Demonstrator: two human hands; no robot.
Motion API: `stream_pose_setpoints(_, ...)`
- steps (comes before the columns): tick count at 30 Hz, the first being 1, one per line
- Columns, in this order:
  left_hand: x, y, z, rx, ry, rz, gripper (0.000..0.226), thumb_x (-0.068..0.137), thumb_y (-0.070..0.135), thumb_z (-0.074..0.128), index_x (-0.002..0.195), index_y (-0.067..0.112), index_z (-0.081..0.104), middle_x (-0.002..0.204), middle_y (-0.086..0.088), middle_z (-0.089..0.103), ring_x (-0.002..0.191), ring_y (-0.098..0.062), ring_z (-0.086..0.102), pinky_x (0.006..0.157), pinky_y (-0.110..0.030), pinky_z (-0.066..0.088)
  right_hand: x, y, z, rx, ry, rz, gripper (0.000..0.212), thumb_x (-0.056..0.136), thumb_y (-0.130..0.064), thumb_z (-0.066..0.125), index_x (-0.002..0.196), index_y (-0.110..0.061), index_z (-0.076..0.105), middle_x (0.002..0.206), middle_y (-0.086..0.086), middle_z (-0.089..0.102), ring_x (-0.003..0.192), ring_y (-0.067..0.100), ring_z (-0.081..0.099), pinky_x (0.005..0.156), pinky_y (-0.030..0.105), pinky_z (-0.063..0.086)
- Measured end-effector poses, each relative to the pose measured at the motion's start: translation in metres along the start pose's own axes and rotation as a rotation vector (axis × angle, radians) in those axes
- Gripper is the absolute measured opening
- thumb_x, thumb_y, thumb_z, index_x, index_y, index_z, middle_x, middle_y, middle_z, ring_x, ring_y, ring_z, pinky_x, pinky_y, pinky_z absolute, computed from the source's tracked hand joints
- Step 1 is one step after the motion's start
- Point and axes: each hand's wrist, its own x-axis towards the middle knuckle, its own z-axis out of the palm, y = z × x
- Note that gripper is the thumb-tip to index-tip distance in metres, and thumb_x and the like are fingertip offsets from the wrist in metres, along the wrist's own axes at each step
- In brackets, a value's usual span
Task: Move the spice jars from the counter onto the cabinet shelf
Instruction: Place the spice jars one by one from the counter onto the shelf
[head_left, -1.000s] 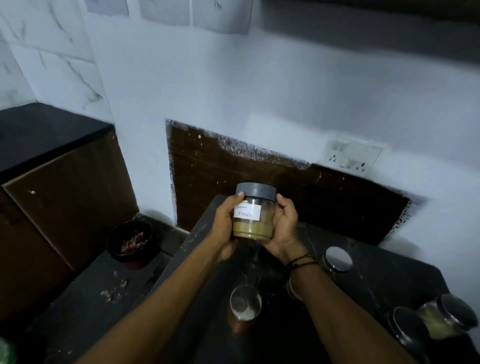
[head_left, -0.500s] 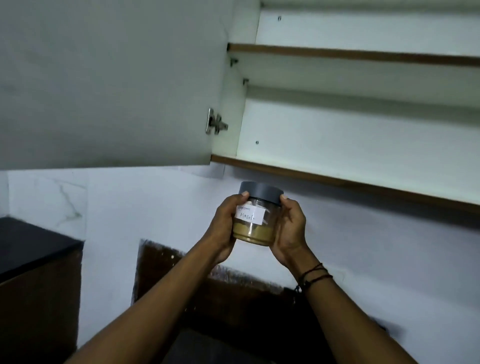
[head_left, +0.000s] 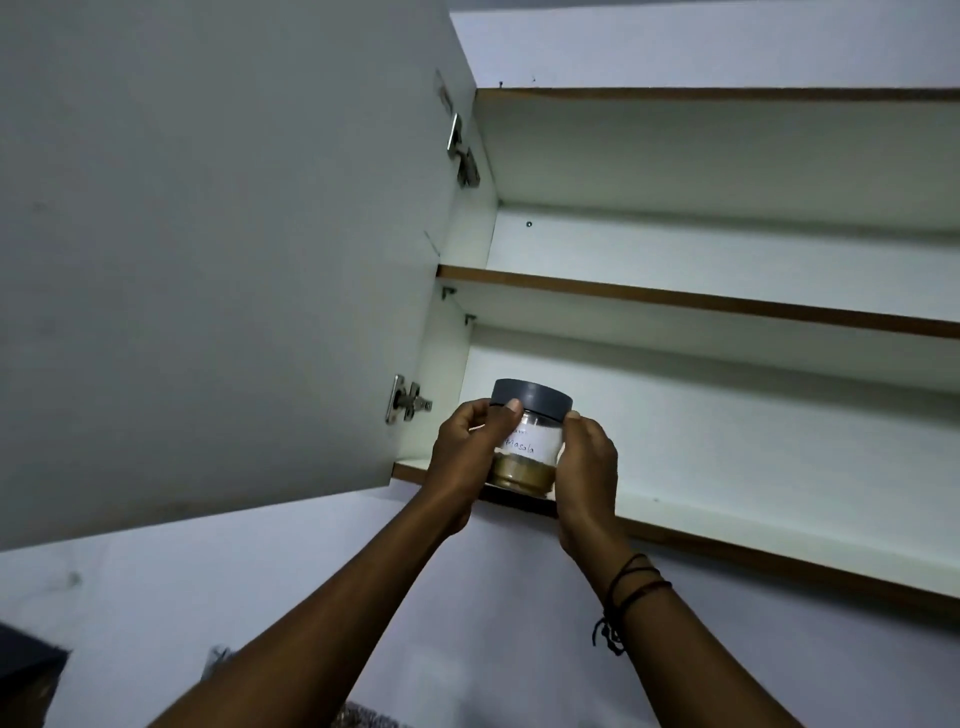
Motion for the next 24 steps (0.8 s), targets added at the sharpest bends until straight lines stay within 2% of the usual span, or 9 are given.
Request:
stream_pose_setpoints(3, 0.029, 0.002, 0.0, 0.112, 0.066, 0.056, 0.037, 0.085, 0.044, 0.068, 0.113, 0.019, 0.066, 0.111, -0.005, 0.073, 0.098, -0.021, 0.071, 0.083, -0.041, 0.061, 0.023, -0.001, 0.012, -0.136, -0.081, -0.016, 0.022, 0.094, -0.023, 0.044, 0.084, -0.015, 0.062, 0.083, 0.001, 0.067, 0.074, 0.02, 0.058, 0.066, 0.033, 0.044)
stream_pose_setpoints(6, 0.055, -0.005, -0.008, 0.169, 0.095, 0.038, 0.042, 0.087, 0.042, 0.067, 0.122, 0.019, 0.061, 0.117, -0.005, 0.07, 0.101, -0.021, 0.07, 0.086, -0.043, 0.06, 0.041, 0.006, 0.025, -0.25, -0.101, -0.013, 0.01, 0.09, -0.016, 0.05, 0.097, -0.02, 0.056, 0.092, -0.002, 0.061, 0.084, 0.02, 0.057, 0.069, 0.029, 0.043)
stream_pose_setpoints(9, 0.08, -0.021, -0.018, 0.262, 0.105, 0.028, 0.04, 0.09, 0.04, 0.064, 0.123, 0.017, 0.06, 0.117, -0.008, 0.069, 0.101, -0.024, 0.069, 0.089, -0.046, 0.059, 0.052, 0.024, 0.039, -0.357, -0.151, -0.027, 0.028, 0.088, -0.007, 0.054, 0.115, -0.015, 0.056, 0.105, 0.001, 0.06, 0.091, 0.018, 0.057, 0.073, 0.024, 0.043)
stream_pose_setpoints(13, 0.11, -0.045, -0.028, 0.509, 0.155, 0.0, 0.046, 0.094, 0.043, 0.055, 0.133, 0.018, 0.056, 0.13, -0.015, 0.061, 0.119, -0.033, 0.059, 0.104, -0.051, 0.048, 0.065, 0.05, 0.057, -0.425, -0.262, -0.055, 0.038, 0.085, -0.002, 0.057, 0.122, -0.009, 0.058, 0.112, 0.008, 0.065, 0.091, 0.019, 0.058, 0.058, 0.011, 0.039)
stream_pose_setpoints(15, 0.124, -0.053, -0.03, 0.583, 0.168, -0.05, 0.045, 0.098, 0.043, 0.044, 0.133, 0.017, 0.055, 0.133, -0.017, 0.058, 0.122, -0.034, 0.056, 0.107, -0.05, 0.044, 0.073, 0.06, 0.065, -0.427, -0.303, -0.041, 0.037, 0.085, -0.001, 0.059, 0.122, -0.008, 0.059, 0.112, 0.008, 0.064, 0.09, 0.018, 0.057, 0.056, 0.008, 0.041)
stream_pose_setpoints(16, 0.13, -0.055, -0.03, 0.592, 0.173, -0.075, 0.044, 0.099, 0.04, 0.04, 0.133, 0.016, 0.055, 0.134, -0.018, 0.057, 0.122, -0.035, 0.055, 0.108, -0.049, 0.044, 0.078, 0.062, 0.068, -0.416, -0.337, -0.015, 0.036, 0.086, -0.002, 0.06, 0.121, -0.008, 0.06, 0.113, 0.008, 0.065, 0.092, 0.019, 0.059, 0.063, 0.011, 0.046)
stream_pose_setpoints(19, 0.142, -0.058, -0.031, 0.607, 0.145, -0.101, 0.035, 0.096, 0.022, 0.042, 0.127, 0.009, 0.055, 0.128, -0.022, 0.058, 0.116, -0.036, 0.058, 0.103, -0.047, 0.048, 0.09, 0.07, 0.075, -0.377, -0.477, 0.06, 0.019, 0.091, -0.008, 0.062, 0.109, -0.009, 0.067, 0.108, 0.01, 0.071, 0.097, 0.026, 0.066, 0.089, 0.038, 0.056)
stream_pose_setpoints(21, 0.148, -0.062, -0.035, 0.601, 0.124, -0.126, 0.035, 0.093, 0.012, 0.045, 0.126, 0.007, 0.055, 0.125, -0.021, 0.061, 0.112, -0.035, 0.061, 0.1, -0.046, 0.051, 0.094, 0.074, 0.076, -0.378, -0.54, 0.068, 0.016, 0.093, -0.004, 0.057, 0.103, -0.012, 0.067, 0.103, 0.01, 0.07, 0.092, 0.023, 0.065, 0.083, 0.033, 0.054)
stream_pose_setpoints(24, 0.152, -0.067, -0.042, 0.629, 0.06, -0.191, 0.035, 0.093, 0.009, 0.047, 0.128, 0.006, 0.054, 0.124, -0.02, 0.063, 0.112, -0.034, 0.062, 0.101, -0.046, 0.051, 0.101, 0.081, 0.078, -0.424, -0.62, 0.07, 0.031, 0.089, 0.01, 0.052, 0.104, -0.015, 0.063, 0.095, 0.004, 0.069, 0.085, 0.017, 0.064, 0.076, 0.018, 0.053)
